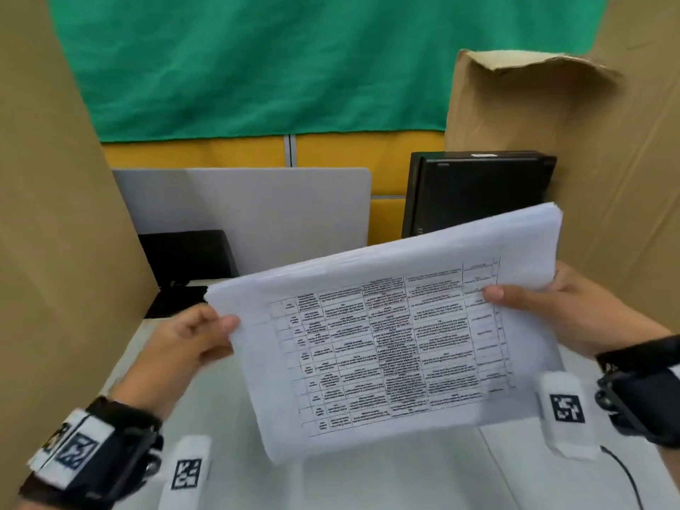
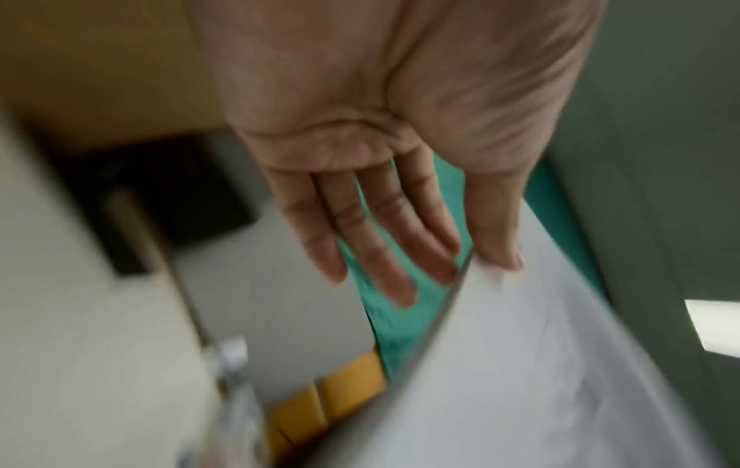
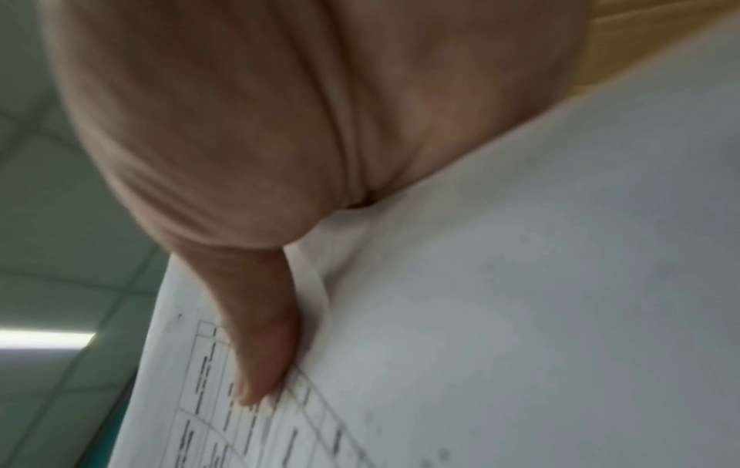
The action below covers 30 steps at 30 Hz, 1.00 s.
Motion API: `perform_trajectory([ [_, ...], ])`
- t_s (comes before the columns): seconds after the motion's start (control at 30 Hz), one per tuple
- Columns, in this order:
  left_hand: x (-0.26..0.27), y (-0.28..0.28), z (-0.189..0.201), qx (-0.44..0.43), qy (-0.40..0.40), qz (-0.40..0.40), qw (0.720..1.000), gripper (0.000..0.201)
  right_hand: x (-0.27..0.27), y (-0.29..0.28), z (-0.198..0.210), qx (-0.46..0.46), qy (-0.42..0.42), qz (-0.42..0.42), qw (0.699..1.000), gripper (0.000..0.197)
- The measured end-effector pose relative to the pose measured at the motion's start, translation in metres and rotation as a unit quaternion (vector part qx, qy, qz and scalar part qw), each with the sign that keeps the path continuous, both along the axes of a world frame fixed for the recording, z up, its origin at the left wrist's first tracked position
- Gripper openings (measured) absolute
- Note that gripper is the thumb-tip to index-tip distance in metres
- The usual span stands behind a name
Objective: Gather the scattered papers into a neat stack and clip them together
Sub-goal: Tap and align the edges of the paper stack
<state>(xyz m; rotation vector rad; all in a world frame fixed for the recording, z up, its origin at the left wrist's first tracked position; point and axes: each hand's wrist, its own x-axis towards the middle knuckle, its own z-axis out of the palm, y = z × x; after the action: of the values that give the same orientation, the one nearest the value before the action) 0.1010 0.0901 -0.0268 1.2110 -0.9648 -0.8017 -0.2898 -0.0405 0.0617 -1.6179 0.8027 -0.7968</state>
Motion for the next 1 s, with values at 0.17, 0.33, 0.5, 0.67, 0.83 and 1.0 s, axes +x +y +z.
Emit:
perform_trajectory([
  [0.17, -0.025, 0.006, -0.011, 0.103, 0.126, -0.138, 0.977, 0.072, 0.022, -0.004, -0.034, 0.083, -0.018, -0.023, 0.996, 0.038],
  [0.33, -0.033, -0.01, -0.002, -0.002, -0.067, 0.038, 0.997, 0.02, 0.037, 0.004, -0.05, 0.033, -0.014, -0.046, 0.998, 0.033],
  [0.5, -0.038, -0.014, -0.046, 0.064, -0.041, 0.056, 0.996, 0.017, 0.052, 0.016, -0.106, 0.038, 0.05, -0.046, 0.997, 0.033],
  [0.67, -0.03, -0.006, -0.056, 0.058, -0.037, 0.062, 0.996, 0.022, 0.05, 0.01, -0.129, 0.078, 0.019, -0.048, 0.996, 0.036],
  [0.83, -0.027, -0.005, -0.066, 0.085, -0.052, 0.048, 0.994, 0.026, 0.05, 0.003, -0.15, 0.112, 0.02, -0.054, 0.992, 0.034],
  [1.0, -0.024, -0.013, -0.058, 0.088, -0.091, 0.085, 0.988, 0.011, 0.048, -0.016, -0.146, 0.079, 0.083, -0.096, 0.989, 0.036],
])
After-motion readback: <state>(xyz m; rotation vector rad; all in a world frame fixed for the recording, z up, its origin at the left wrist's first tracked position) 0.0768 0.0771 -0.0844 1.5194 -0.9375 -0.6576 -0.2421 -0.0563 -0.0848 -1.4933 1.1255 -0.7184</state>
